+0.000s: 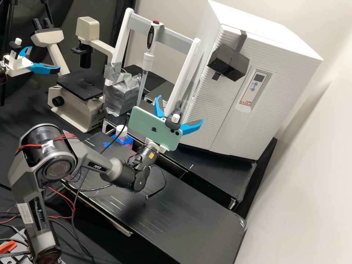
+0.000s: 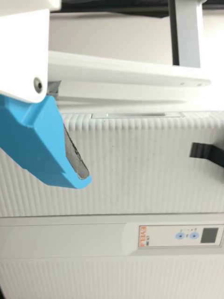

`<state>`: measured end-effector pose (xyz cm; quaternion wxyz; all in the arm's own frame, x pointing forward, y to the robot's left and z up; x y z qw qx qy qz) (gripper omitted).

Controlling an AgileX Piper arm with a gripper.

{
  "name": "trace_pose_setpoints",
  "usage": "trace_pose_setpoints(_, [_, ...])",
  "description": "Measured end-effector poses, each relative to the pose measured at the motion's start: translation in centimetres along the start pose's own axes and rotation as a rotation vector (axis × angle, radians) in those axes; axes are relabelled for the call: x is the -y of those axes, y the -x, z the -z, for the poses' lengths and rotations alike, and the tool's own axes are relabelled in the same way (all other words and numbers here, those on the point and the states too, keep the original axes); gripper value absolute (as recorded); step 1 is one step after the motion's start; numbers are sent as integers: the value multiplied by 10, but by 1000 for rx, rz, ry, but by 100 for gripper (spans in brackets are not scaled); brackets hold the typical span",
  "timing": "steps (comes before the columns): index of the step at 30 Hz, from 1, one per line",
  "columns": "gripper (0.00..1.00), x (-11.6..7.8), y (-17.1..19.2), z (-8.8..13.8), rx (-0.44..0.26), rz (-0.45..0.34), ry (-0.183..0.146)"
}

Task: Close the door

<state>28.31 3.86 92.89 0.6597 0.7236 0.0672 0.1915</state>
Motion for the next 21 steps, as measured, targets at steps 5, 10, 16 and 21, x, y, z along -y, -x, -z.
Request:
trace_pose_setpoints(5, [100,4,0,1,-1,2,-12])
trace_pose_setpoints(10, [100,13,8,4,44,-62,-4])
trace_pose_setpoints(16, [100,26,26,15,67,-76,-5])
trace_pose_setpoints(21, [100,38,39,27,50,-43,-32])
